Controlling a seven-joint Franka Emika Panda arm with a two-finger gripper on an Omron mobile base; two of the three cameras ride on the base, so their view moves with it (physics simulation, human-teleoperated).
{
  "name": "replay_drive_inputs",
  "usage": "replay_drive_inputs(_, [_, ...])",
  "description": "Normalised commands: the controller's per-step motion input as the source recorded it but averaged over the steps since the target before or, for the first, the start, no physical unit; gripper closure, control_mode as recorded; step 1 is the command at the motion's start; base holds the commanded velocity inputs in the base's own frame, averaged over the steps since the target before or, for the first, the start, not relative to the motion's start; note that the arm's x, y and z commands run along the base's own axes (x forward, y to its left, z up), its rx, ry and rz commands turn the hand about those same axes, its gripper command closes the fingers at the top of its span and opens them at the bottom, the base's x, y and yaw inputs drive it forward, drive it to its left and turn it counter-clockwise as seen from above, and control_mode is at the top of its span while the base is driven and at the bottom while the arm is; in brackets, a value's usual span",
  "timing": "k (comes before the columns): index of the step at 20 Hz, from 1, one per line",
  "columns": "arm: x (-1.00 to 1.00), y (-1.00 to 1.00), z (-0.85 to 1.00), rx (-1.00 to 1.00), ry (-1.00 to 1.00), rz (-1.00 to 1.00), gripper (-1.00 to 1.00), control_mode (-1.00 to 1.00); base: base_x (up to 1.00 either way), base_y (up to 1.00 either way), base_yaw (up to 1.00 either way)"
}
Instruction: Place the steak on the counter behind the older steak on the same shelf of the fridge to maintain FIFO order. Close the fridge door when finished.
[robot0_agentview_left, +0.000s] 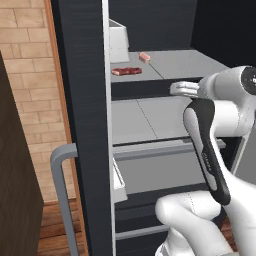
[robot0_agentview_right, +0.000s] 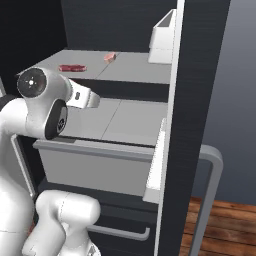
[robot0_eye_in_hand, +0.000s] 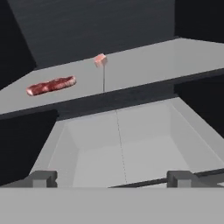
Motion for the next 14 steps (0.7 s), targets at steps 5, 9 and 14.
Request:
replay_drive_inputs(5, [-0.09,0.02,-0.38,-0.01,0.12,0.0,-1.0,-1.0,0.0,0.0,0.0])
replay_drive_inputs(9, [0.13,0.0,-0.18,0.0,0.13,0.07,-1.0,-1.0,0.0,0.0,0.0])
replay_drive_inputs(14, [-0.03,0.01,-0.02,0.0,0.0,0.01,-1.0,1.0,-0.76,0.0,0.0])
